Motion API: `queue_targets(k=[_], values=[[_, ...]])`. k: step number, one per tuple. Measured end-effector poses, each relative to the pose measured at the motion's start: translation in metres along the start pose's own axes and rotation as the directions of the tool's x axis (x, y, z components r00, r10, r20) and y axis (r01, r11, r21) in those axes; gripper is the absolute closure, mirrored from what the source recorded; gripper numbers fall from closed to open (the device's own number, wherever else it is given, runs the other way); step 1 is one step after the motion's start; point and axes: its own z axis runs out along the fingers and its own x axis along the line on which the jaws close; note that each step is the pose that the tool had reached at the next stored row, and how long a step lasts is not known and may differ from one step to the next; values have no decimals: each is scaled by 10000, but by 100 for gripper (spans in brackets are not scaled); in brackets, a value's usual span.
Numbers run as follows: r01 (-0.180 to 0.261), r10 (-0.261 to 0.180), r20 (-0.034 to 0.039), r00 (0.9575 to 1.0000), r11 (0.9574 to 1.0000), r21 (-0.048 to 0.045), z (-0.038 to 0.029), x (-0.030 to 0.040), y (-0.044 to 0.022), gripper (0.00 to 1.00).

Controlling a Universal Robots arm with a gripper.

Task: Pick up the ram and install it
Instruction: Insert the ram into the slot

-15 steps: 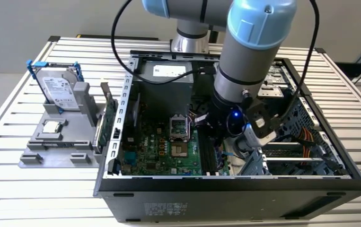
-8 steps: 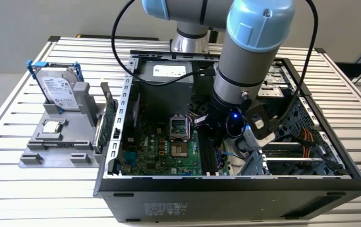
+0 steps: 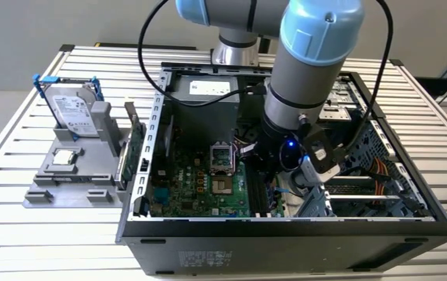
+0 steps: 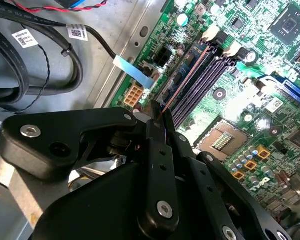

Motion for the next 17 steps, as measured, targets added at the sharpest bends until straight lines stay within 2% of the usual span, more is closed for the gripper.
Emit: queue_targets(k=[17], values=[[49,-49,-1,10000,10000,1,27,12,-1,100]])
